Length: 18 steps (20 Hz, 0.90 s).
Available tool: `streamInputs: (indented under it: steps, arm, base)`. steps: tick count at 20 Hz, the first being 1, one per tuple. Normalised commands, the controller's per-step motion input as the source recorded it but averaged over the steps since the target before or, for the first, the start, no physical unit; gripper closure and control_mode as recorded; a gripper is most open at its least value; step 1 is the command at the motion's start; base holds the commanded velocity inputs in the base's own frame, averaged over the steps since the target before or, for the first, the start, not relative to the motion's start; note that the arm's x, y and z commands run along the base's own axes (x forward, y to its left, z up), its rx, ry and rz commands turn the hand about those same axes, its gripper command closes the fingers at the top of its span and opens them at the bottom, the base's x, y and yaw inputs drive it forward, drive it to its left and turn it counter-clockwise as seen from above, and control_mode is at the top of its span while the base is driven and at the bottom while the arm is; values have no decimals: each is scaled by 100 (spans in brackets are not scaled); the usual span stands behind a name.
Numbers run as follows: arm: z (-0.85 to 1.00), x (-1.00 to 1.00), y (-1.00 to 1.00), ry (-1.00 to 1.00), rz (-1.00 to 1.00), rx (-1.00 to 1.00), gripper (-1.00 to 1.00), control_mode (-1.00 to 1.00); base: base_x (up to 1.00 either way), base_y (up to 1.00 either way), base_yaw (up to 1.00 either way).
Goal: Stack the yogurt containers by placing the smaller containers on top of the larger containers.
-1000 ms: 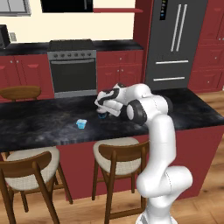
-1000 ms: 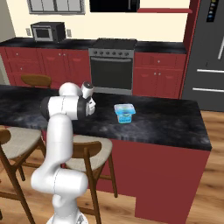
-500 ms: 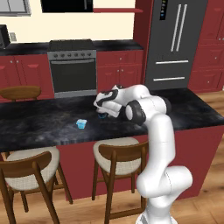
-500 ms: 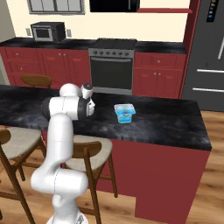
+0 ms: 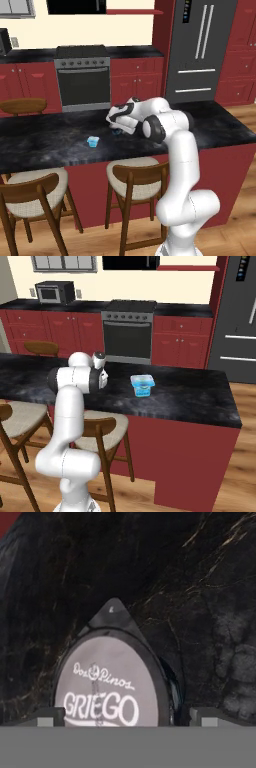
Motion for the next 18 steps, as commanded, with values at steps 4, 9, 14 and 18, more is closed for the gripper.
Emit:
streamInputs:
  steps: [4, 9, 14, 18]
  arm:
    - [-7, 12, 6, 0, 0, 0, 100, -100]
    - [-3, 0, 0, -2, 0, 1, 100, -100]
    - [2, 0, 0, -4, -2, 9, 100, -100]
    - [15, -2, 0, -3, -6, 13, 100, -100]
  base:
    - [0, 0, 0]
    - [0, 0, 0]
    - [0, 0, 0]
    - [0, 0, 0]
